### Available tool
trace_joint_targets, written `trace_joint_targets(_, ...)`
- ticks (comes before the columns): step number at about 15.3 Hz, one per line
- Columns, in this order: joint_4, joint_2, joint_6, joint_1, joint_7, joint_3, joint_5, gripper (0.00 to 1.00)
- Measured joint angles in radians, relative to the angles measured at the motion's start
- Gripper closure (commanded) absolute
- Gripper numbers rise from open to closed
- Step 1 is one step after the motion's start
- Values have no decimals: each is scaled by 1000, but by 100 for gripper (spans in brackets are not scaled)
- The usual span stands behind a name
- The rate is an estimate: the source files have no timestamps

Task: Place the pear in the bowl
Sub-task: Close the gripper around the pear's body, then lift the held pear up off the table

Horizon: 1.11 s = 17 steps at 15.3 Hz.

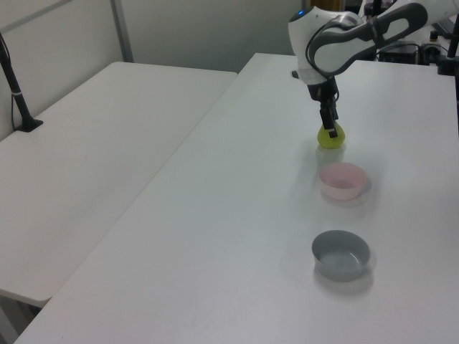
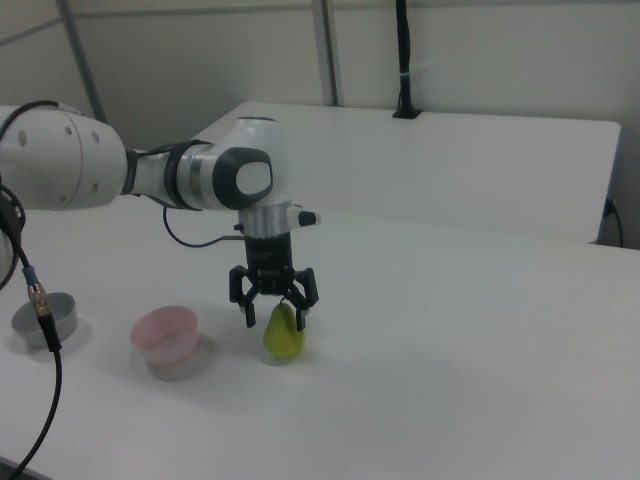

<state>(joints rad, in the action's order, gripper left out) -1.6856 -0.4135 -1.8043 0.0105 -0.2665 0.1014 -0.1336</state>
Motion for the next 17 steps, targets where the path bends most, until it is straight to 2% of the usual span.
trace_joint_targets(3,-1,-37,-26,0,-1,0,-16,5)
trace_joint_targets(6,2,-46,-32,0,-2,0,-20,33)
trace_joint_targets(10,6,-45,-32,-1,-5,1,-21,64)
trace_joint_targets(12,6,-45,-32,-1,-6,1,-21,75)
trace_joint_targets(17,21,-9,-25,-4,-9,1,-21,76)
